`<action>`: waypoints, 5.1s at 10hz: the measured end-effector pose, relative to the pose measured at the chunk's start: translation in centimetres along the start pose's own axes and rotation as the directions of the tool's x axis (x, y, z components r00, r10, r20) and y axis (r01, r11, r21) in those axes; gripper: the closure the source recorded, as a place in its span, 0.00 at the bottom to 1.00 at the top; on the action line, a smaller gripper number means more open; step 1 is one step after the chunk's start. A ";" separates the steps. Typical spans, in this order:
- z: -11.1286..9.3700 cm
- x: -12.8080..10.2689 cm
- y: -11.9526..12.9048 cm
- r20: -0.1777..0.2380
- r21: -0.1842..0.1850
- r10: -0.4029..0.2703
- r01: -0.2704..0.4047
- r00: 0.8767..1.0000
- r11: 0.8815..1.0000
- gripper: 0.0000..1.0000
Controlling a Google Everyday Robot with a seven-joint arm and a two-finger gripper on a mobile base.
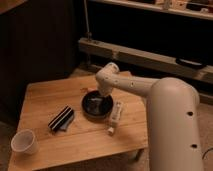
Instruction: Push the ceramic bowl across the table
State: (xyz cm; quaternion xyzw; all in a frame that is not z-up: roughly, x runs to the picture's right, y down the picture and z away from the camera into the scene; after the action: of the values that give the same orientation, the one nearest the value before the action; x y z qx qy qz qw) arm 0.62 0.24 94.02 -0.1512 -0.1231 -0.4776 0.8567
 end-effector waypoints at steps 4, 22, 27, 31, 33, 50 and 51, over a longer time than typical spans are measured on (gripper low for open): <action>2.0 0.8 -0.5 0.030 -0.032 -0.014 0.015 0.999 0.999 1.00; -14.3 -29.4 2.6 0.412 0.194 -0.233 0.165 0.881 0.967 1.00; -8.2 -26.0 2.9 0.409 0.188 -0.183 0.113 0.894 0.976 1.00; -4.4 -20.7 4.2 0.375 0.160 -0.084 0.025 0.923 0.987 1.00; -3.6 -19.3 5.1 0.352 0.155 -0.043 -0.013 0.935 0.988 1.00; -1.0 -11.1 3.2 0.199 0.126 0.098 -0.125 0.975 0.984 1.00; -0.7 -10.9 3.3 0.196 0.116 0.113 -0.137 0.974 0.984 1.00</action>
State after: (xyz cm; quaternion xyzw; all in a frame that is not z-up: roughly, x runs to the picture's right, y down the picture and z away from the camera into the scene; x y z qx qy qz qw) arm -2.06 10.14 89.02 -0.1473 -0.2245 -0.3973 0.8775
